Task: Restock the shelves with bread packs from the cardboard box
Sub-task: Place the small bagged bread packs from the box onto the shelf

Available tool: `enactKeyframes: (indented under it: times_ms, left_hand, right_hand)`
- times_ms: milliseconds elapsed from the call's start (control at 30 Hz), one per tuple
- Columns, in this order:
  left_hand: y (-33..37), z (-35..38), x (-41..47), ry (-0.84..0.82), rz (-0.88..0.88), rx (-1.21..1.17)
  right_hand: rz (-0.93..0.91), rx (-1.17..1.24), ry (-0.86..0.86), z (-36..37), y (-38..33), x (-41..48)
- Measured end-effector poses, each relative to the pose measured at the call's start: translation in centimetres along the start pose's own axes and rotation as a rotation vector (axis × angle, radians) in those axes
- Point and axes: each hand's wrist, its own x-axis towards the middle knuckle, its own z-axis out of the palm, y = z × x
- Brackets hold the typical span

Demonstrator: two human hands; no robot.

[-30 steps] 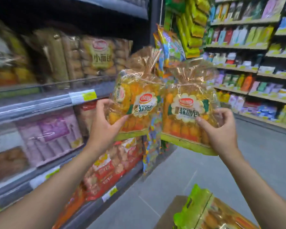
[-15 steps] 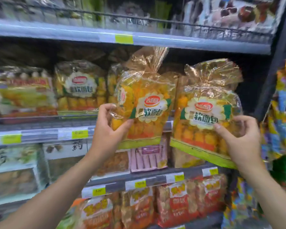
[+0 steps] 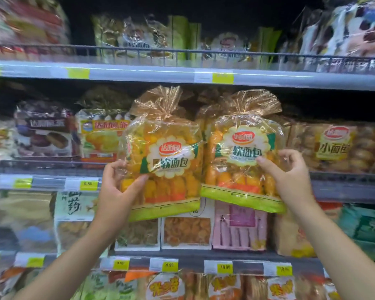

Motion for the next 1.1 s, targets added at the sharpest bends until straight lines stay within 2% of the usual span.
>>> enactKeyframes:
  times_ms: [200, 433, 633, 967, 1100]
  left_hand:
    - [-1.1, -4.0, 0.6, 0.068, -0.063, -0.059]
    - [-2.0, -5.7, 0.7, 0.079, -0.072, -0.081]
    - [-2.6, -7.1, 0.8, 0.094, -0.065, -0.101]
    - [-3.3, -8.4, 1.2, 0.099, -0.095, -0.109]
    - [-3.7, -8.0, 1.2, 0.101, -0.114, -0.146]
  right_hand:
    - [0.087, 0.156, -0.109, 3.8, -1.0, 3.5]
    - [0.060, 0.161, -0.127, 6.0, -1.4, 7.9]
    - [0.017, 0.049, -0.070, 7.7, 0.0, 9.6]
    - [-0.003, -0.284, -0.018, 7.5, 1.2, 7.5]
    - [0.026, -0.338, 0.004, 7.2, 1.2, 6.2]
